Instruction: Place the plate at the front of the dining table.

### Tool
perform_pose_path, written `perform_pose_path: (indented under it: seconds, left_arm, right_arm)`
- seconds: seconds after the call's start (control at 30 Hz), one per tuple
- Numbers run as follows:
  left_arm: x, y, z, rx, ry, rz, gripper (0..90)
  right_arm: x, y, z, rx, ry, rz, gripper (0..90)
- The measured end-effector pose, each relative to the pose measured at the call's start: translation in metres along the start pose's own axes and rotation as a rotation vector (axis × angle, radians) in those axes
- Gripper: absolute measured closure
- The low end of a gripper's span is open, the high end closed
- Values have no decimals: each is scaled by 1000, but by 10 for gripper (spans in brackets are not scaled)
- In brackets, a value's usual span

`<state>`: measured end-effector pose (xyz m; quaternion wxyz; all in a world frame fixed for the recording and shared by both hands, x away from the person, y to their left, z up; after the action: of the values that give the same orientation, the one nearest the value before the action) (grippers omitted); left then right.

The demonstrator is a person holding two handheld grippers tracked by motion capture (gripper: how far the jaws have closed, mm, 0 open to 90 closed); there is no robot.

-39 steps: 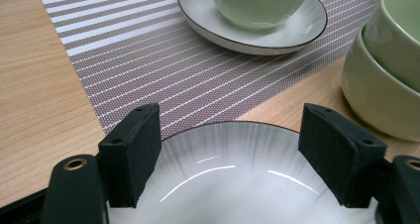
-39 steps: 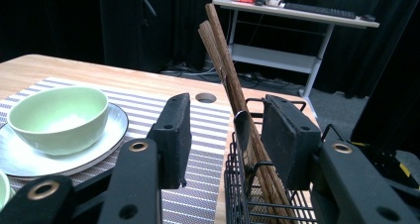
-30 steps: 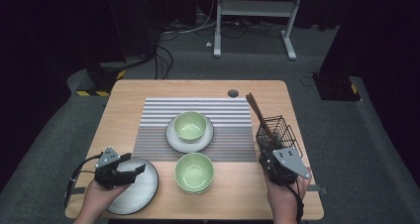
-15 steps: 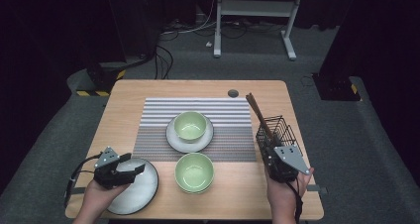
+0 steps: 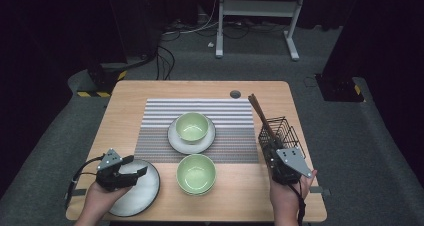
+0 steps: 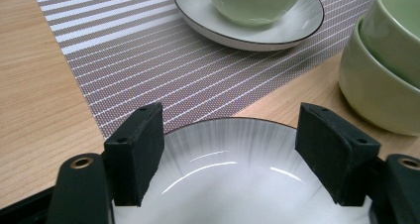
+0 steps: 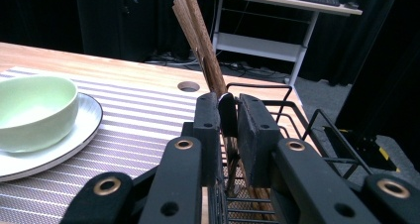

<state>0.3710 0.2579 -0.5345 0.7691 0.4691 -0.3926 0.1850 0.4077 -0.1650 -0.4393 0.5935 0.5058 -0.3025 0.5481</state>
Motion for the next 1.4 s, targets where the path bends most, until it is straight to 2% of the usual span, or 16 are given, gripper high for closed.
perform_pose_path:
  seconds: [0.4,0.5,0.9,1.13,1.4]
  left_arm:
    - [0,-1,1,-10,2,-2,277]
    - [1,-2,1,-14,7,-3,277]
    - [0,0,1,-12,5,-6,277]
    - [3,3,2,-5,9,9,277]
    - [1,-1,4,-10,3,-6,277]
  right_arm:
    - [3,0,1,-37,90,17,844]
    - [4,0,3,-46,87,21,875]
    - [9,5,10,-46,62,48,880]
    - [17,8,12,-49,70,74,884]
    - [17,13,18,-58,61,94,887]
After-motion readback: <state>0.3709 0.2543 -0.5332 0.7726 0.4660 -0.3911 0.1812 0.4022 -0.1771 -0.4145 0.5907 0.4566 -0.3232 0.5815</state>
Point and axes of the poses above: each handheld gripper's, and its own axes: y roughly backward along the jaws, x roughly out of its top, z roughly to its right, the point moved 10 cm from there along -y, roughly forward along the jaws, and after that the axes turned 12 degrees about y, right-handed, at the moved point
